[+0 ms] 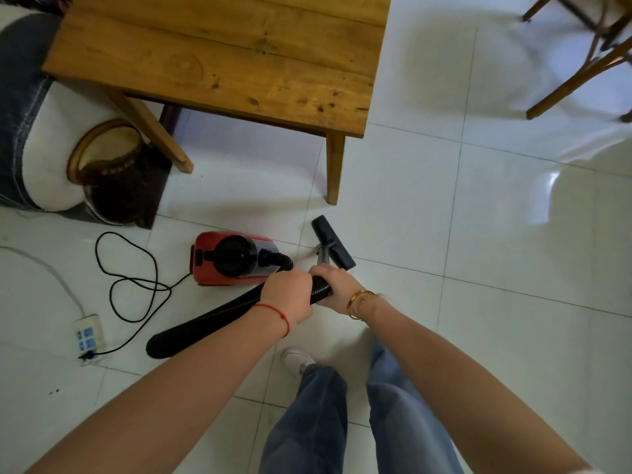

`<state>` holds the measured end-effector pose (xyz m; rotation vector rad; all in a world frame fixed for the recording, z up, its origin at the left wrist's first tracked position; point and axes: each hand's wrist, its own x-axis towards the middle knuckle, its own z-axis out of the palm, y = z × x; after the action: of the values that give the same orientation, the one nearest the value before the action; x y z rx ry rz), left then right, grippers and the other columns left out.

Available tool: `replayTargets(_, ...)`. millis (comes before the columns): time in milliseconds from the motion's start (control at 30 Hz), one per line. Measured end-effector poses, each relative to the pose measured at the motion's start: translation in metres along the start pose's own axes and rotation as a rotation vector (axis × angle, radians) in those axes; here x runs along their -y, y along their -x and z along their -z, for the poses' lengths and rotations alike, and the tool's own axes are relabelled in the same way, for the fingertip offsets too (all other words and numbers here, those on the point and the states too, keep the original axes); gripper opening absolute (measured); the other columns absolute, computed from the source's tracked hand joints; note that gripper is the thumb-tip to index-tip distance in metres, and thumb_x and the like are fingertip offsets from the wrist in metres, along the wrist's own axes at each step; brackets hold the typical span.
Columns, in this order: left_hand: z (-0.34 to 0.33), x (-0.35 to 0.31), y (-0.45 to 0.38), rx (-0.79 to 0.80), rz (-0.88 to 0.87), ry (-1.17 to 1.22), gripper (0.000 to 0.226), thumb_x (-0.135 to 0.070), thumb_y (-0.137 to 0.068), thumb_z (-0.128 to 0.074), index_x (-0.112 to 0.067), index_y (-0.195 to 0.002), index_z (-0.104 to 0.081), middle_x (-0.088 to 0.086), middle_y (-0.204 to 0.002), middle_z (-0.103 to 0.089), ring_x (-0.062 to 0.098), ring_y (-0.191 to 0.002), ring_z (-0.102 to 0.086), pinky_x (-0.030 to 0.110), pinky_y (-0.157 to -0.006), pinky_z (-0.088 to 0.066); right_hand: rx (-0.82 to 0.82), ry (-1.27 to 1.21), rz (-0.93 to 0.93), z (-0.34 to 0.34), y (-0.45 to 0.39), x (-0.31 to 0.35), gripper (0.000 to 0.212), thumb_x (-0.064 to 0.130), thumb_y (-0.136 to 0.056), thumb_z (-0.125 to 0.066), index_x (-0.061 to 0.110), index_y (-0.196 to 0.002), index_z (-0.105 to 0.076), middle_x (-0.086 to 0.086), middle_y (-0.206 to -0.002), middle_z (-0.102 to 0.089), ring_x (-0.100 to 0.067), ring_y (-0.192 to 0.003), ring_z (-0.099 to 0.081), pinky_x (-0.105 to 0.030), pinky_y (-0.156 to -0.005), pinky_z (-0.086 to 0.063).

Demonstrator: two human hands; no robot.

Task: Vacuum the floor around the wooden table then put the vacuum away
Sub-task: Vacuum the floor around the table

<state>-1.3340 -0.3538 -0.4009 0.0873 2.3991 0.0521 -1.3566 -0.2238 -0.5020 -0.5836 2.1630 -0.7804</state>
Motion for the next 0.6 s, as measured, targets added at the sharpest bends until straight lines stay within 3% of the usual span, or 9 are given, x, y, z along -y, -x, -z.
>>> replayTargets(300, 0.034, -0.063, -0.057, 0.026, -0.021, 0.056, 0.024, -0.019, -0.083, -0.059, -0.014, -0.107, -0.061, 0.004, -0.096, -0.064, 0.021, -0.084, -0.065, 0.029, -0.064, -0.047, -0.013, -0.024, 0.002, 0.065, 0.001, -0.068, 0.034, 0.015, -0.075, -0.071, 0.017, -0.107, -0.058, -0.004, -0.108, -0.056, -0.023, -0.096, -0.056, -0.03, -0.087, -0.044)
replayTargets(467, 0.056, -0.101, -0.104, 0.039, 0.058, 0.161, 0.025, -0.022, -0.082, -0.063, -0.015, -0.106, -0.063, 0.003, -0.09, -0.065, 0.019, -0.079, -0.064, 0.029, -0.067, -0.052, 0.03, 0.067, 0.052, 0.121, -0.017, -0.108, 0.034, 0.013, -0.075, -0.072, 0.015, -0.107, -0.058, -0.005, -0.11, -0.056, -0.024, -0.1, -0.054, -0.037, -0.091, -0.046)
replayTargets(600, 0.084, -0.129, -0.156, 0.028, 0.122, 0.196, 0.027, -0.025, -0.083, -0.063, -0.014, -0.108, -0.062, 0.004, -0.093, -0.065, 0.022, -0.081, -0.065, 0.028, -0.064, -0.047, 0.077, 0.13, 0.074, 0.18, -0.044, -0.142, 0.034, 0.013, -0.078, -0.071, 0.015, -0.109, -0.058, -0.007, -0.114, -0.055, -0.026, -0.098, -0.055, -0.035, -0.091, -0.045)
